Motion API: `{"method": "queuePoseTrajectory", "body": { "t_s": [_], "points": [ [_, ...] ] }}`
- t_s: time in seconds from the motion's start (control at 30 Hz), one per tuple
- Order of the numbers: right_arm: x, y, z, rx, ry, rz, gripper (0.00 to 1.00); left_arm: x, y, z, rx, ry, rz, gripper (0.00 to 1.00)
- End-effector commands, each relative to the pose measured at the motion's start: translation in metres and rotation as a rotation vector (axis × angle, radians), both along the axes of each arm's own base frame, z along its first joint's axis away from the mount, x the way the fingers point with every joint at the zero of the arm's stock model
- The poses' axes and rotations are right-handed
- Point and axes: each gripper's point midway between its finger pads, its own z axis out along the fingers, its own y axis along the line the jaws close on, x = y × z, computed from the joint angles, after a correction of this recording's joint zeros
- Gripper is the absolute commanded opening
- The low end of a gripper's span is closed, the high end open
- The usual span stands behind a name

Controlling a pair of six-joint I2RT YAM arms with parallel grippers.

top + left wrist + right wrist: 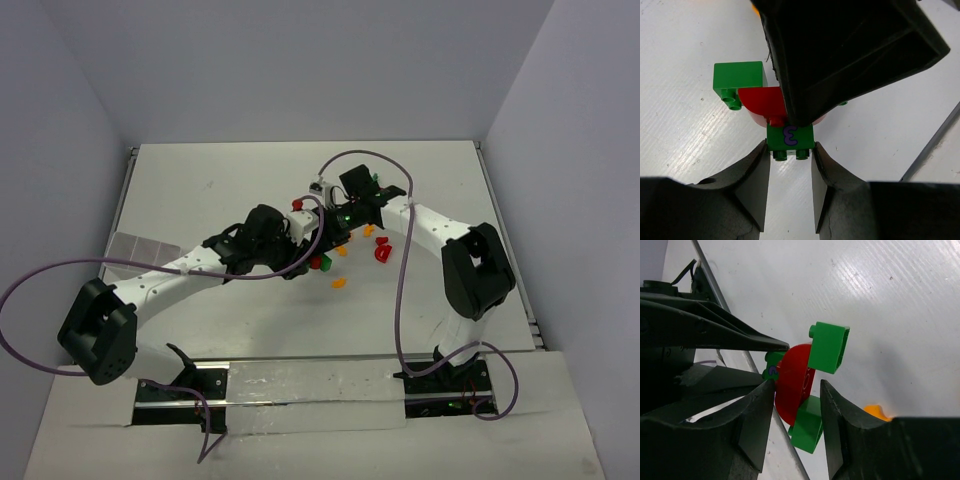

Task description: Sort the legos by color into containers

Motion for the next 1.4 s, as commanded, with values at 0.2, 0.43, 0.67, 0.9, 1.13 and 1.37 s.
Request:
{"method": "queuePoseTrajectory", "body": {
  "t_s": [0.2, 0.43, 0.67, 0.9, 1.13, 1.37],
  "points": [
    [0.001, 0.016, 0.011, 0.035, -0.017, 0.036, 0.45, 0.005, -0.019, 0.02, -0.05, -0.031, -0.035, 0.0],
    [-0.002, 0.018, -0.002, 0.008, 0.002, 0.045, 0.4, 0.008, -0.02, 0.022, -0.05, -0.037, -0.029, 0.0],
    [-0.003, 0.016, -0.006, -0.004, 0.008, 0.047, 0.15, 0.008, -0.017, 0.02, -0.039, -0.041, -0.016, 0.0],
    [0.008, 0.007, -0.006, -0.041, -0.017, -0.011, 0.0, 0.004, -0.003, 0.006, 0.021, -0.033, -0.006, 0.0],
    [0.041, -0.021, -0.011, -0.108, -0.055, -0.158, 0.0, -0.006, 0.027, 0.007, 0.107, -0.094, -0.018, 0.0],
    [0.046, -0.029, 0.004, -0.076, -0.079, -0.175, 0.0, 0.004, 0.083, 0.037, 0.141, -0.097, 0.09, 0.0]
  ]
}}
